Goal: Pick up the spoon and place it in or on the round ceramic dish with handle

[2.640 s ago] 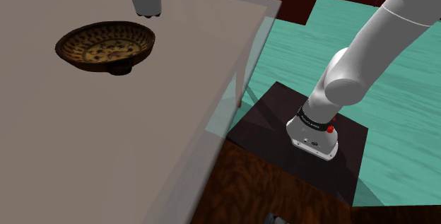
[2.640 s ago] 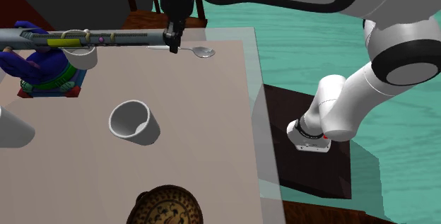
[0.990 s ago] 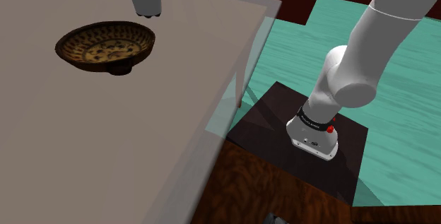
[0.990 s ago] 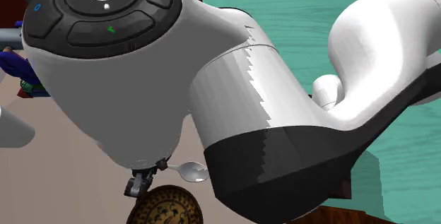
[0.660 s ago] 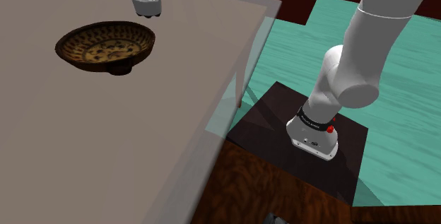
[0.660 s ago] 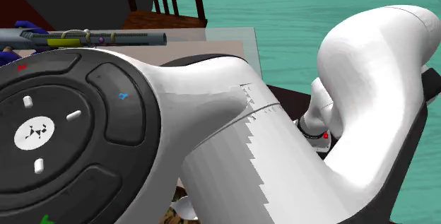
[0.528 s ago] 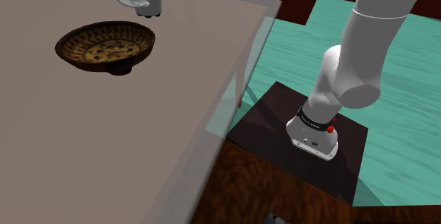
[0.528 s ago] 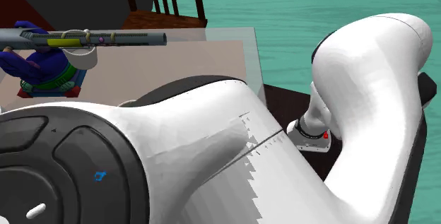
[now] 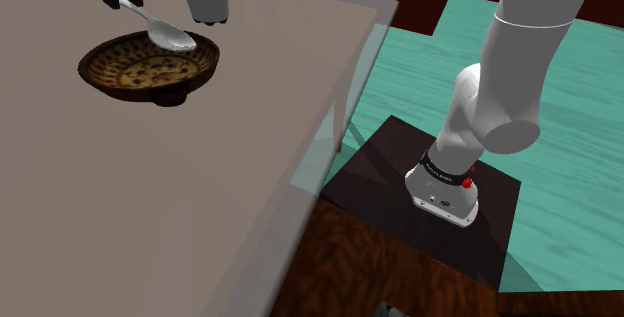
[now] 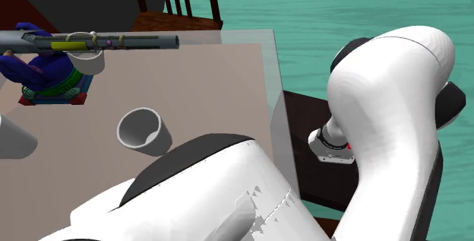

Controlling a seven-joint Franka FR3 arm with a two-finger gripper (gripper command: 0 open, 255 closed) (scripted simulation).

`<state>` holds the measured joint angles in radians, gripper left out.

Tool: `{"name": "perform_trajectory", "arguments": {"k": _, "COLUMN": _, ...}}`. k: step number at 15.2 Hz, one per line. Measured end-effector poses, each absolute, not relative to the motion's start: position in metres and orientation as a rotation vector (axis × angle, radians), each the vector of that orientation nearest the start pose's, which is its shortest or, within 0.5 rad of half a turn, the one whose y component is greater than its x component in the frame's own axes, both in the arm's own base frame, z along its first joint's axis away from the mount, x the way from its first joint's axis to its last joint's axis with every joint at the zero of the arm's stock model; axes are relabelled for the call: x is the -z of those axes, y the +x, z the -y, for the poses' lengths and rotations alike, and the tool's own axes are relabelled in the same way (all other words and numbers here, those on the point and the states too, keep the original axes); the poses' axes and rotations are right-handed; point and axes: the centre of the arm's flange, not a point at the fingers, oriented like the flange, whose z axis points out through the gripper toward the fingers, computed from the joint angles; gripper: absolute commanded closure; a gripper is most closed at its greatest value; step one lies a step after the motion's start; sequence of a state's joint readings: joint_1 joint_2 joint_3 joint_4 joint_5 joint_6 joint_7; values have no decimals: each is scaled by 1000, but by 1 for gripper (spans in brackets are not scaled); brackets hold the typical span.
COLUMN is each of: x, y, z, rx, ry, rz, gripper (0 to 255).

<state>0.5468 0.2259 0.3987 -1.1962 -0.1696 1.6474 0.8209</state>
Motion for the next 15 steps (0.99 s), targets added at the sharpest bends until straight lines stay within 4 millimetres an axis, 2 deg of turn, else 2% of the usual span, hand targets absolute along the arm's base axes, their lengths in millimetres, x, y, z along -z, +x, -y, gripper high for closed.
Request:
{"name": "perform_trajectory", "arguments": {"k": 9, "x": -639, "y": 407, "z": -473, "rx": 328, "ry": -2988, "rz": 145, "gripper": 255}}
{"name": "perform_trajectory", "arguments": {"k": 15, "x": -633, "y": 408, "z": -473, "rx": 328, "ry": -2987, "rz": 145, "gripper": 255}}
